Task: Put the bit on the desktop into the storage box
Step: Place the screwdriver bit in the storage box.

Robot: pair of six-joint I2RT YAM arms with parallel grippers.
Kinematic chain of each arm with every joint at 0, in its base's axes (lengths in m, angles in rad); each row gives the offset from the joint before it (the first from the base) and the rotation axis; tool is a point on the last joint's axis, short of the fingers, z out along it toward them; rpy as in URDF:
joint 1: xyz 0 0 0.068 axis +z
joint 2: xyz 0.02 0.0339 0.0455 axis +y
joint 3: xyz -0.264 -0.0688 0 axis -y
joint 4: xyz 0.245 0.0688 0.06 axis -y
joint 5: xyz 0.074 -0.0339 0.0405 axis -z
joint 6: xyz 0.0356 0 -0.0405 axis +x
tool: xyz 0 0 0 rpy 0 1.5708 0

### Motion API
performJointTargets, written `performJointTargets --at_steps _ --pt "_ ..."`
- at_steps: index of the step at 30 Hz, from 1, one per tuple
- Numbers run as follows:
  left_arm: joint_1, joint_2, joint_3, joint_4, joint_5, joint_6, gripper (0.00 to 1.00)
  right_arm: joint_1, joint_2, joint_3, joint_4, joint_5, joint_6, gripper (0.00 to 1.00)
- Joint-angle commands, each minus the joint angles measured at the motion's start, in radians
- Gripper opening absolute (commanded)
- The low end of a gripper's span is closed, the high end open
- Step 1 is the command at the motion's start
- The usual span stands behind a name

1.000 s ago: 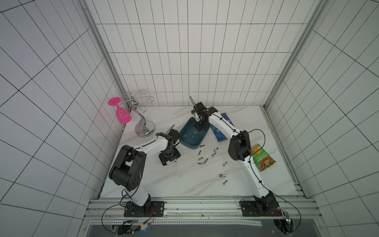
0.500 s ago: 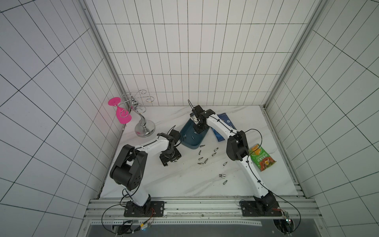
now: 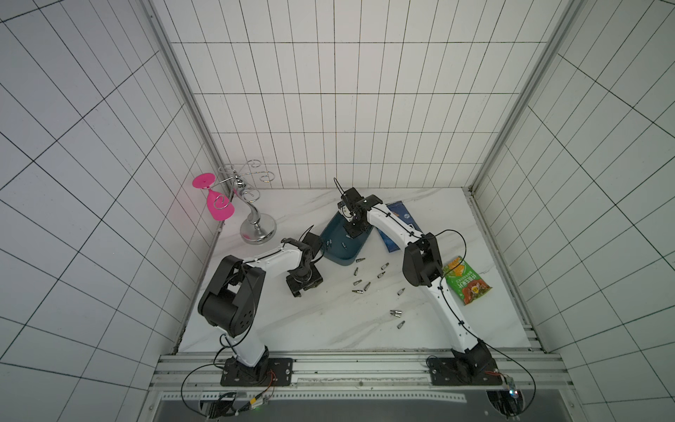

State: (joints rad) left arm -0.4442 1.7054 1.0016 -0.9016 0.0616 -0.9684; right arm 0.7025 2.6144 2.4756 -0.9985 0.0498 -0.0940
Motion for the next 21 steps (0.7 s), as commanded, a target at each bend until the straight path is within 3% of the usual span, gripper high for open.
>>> performJointTargets --at_steps 1,7,12,21 --pt "-0.004 0.024 -0.007 0.021 0.002 0.009 0.64 0.008 0.029 -0.016 -0.007 0.012 -0.001 0.11" --pt "-0.002 0.033 -0.017 0.033 0.012 0.017 0.58 0.008 0.039 -0.011 -0.012 0.008 0.011 0.19" --pt "-0.002 0.033 -0.018 0.038 0.016 0.02 0.46 0.008 0.043 -0.01 -0.017 0.004 0.016 0.25" --pt "-0.002 0.04 -0.017 0.043 0.018 0.032 0.4 0.007 0.036 -0.012 -0.022 0.016 0.017 0.3"
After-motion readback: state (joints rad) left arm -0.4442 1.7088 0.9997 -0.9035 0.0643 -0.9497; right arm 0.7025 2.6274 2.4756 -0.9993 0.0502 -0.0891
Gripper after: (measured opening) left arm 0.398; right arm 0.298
